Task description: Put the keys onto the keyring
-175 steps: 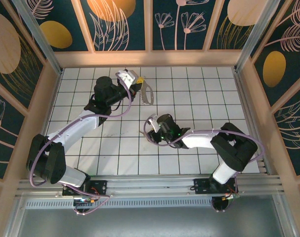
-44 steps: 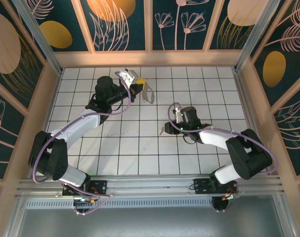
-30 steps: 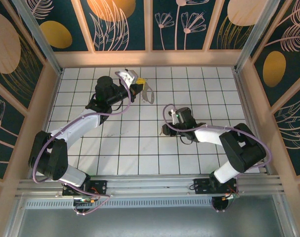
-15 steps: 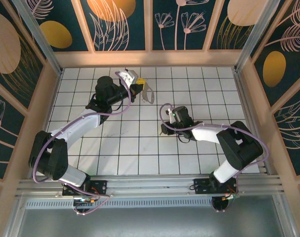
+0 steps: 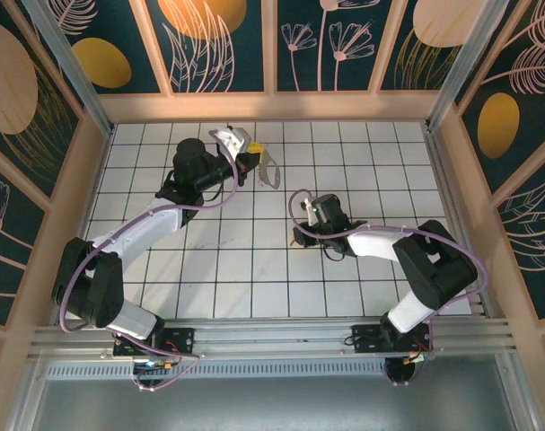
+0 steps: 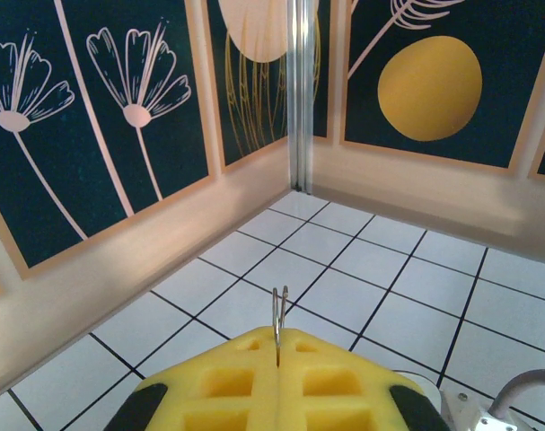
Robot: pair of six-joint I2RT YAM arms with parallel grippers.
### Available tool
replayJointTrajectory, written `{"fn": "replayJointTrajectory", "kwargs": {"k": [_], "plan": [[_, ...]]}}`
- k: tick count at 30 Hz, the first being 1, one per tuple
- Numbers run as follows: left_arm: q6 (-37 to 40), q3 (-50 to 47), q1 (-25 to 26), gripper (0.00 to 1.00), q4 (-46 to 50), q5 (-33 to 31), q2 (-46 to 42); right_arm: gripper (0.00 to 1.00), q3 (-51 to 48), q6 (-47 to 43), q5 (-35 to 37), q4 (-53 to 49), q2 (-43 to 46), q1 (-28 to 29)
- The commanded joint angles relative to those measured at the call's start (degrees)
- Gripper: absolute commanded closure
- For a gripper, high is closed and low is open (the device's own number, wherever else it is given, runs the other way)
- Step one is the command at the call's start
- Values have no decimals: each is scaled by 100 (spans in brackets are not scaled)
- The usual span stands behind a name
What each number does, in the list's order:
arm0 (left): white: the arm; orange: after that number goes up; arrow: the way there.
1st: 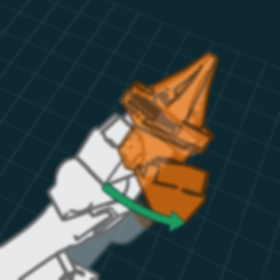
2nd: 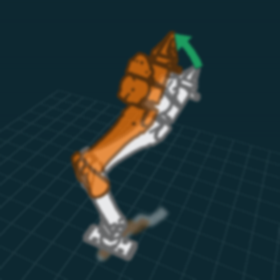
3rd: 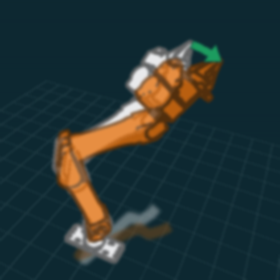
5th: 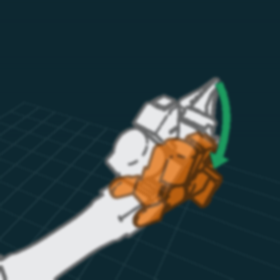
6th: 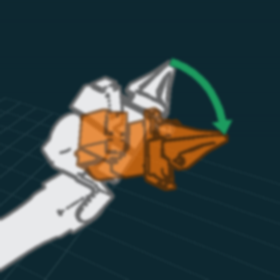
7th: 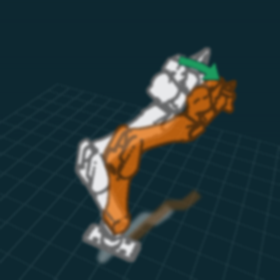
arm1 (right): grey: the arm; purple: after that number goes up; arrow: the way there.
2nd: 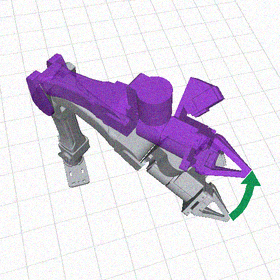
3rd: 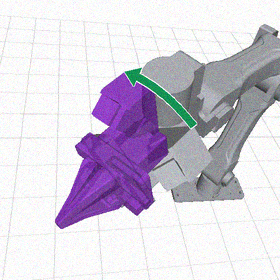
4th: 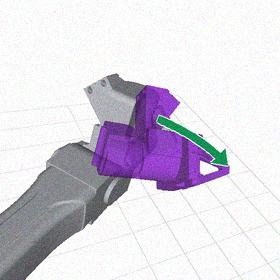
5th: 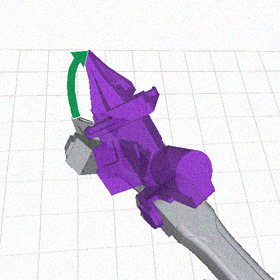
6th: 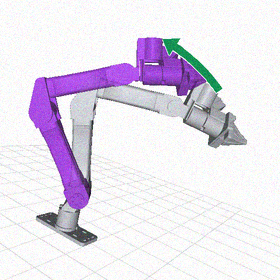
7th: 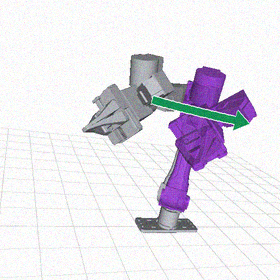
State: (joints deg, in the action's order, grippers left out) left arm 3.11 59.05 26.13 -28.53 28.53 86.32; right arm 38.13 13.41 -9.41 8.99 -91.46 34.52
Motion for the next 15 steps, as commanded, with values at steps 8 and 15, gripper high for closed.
{"fn": "replayJointTrajectory", "kwargs": {"k": [8,15], "plan": [[-75,177,-47,100,-355,150,16,78,-1,-93,119,-110,-107,40],[-87,173,-47,100,-366,146,7,81,-56,-93,97,-95,-84,39]]}}
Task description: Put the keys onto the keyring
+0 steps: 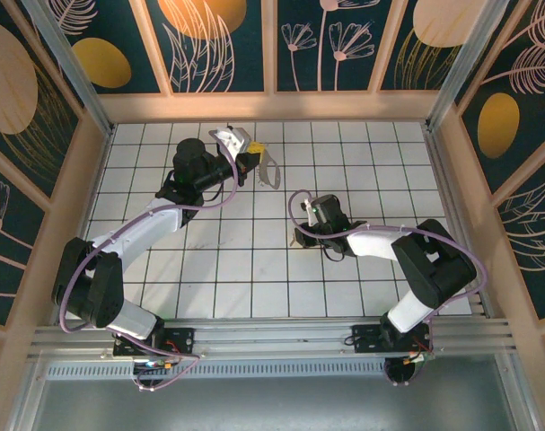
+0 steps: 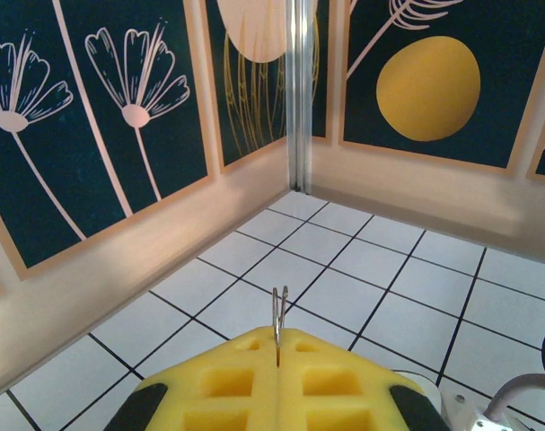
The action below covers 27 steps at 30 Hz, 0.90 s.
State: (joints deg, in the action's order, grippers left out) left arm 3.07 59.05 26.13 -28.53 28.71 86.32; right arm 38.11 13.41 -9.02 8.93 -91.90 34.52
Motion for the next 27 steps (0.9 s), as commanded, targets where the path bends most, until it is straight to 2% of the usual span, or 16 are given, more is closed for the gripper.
{"fn": "replayJointTrajectory", "kwargs": {"k": [1,15,24,27], "plan": [[-82,169,-47,100,-363,135,-1,81,-64,-93,58,-84,-40,44],[-118,160,-47,100,-390,139,-10,81,-93,-102,102,-57,-153,41],[-130,160,-47,100,-399,152,-2,100,-110,-82,152,-49,-97,39],[-129,145,-47,100,-391,155,-18,100,-137,-73,163,-45,77,15]]}}
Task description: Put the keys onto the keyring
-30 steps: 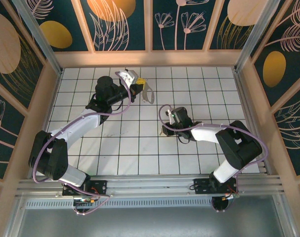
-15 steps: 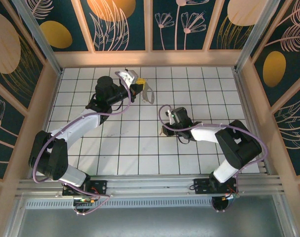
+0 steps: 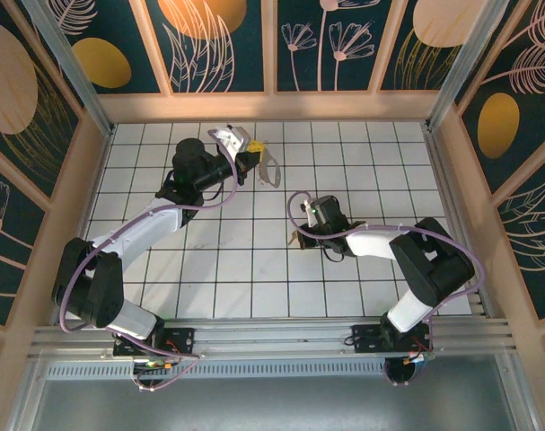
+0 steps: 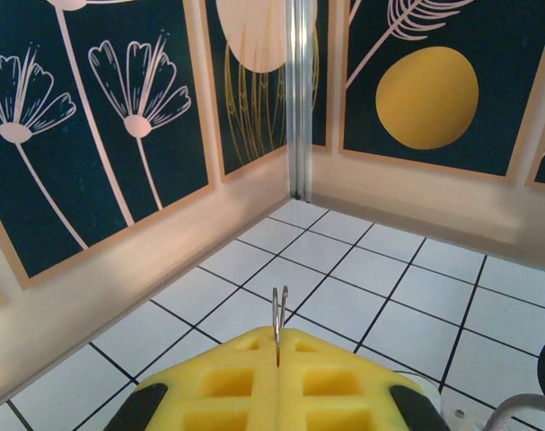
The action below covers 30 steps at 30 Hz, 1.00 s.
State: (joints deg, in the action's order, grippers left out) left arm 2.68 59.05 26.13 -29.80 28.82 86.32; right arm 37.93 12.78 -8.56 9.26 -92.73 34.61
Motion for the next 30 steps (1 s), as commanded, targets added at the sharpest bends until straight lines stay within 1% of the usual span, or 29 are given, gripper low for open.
{"fn": "replayJointTrajectory", "kwargs": {"k": [1,3,8,9,10,13,19,25,30], "plan": [[-88,138,-47,100,-263,147,-18,100,-117,-3,111,-94,260,-13],[-81,127,-47,100,-254,163,-36,100,-113,-2,76,-115,479,-84],[-35,99,-47,100,-246,304,-63,100,-128,-33,-184,-135,1362,-297],[-14,98,-42,100,-237,373,-72,100,-161,-60,-269,-103,1563,-297],[19,92,-47,100,-233,453,-72,100,-185,-85,-356,-78,1743,-490],[109,56,-38,100,-275,742,-94,100,-335,-236,-672,72,2325,-690],[176,137,-29,100,-257,1351,-75,100,-767,-482,-1404,630,3470,-1087],[361,330,56,100,25,1742,31,100,-840,-680,-2189,858,4112,-1318],[707,492,252,100,383,1853,145,100,-754,-735,-2980,947,4218,-1563]]}}
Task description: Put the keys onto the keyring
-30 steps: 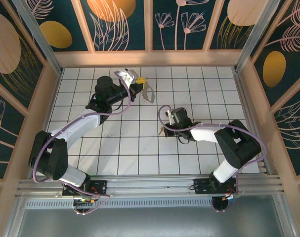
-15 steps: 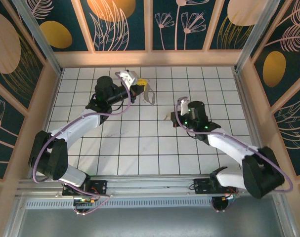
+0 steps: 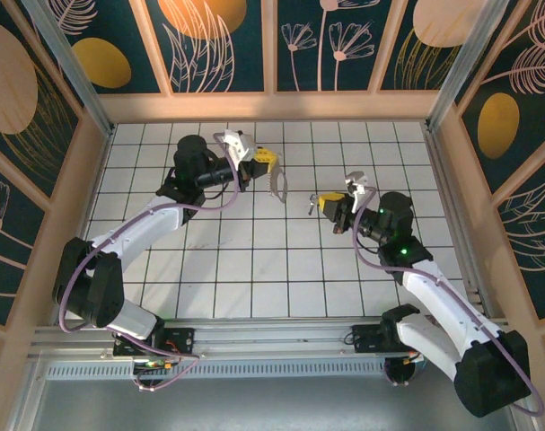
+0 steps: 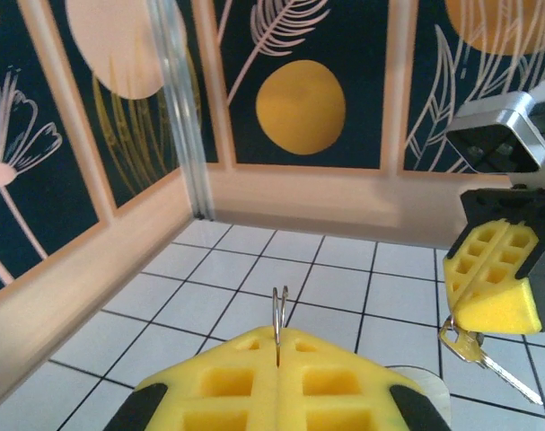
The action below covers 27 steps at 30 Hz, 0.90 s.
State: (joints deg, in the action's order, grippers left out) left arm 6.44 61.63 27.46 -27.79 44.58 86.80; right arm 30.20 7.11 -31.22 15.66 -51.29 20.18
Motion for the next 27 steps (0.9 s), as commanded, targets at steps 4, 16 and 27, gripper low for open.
{"fn": "replayJointTrajectory", "kwargs": {"k": [4,16,27], "plan": [[391,375,223,100,331,228,193,100,54,-149,-925,431,5,-191],[513,395,233,100,556,-144,97,100,-209,433,629,-51,-1151,-1],[473,289,233,100,525,-274,-93,100,-352,1237,2252,17,-2774,1277]]}}
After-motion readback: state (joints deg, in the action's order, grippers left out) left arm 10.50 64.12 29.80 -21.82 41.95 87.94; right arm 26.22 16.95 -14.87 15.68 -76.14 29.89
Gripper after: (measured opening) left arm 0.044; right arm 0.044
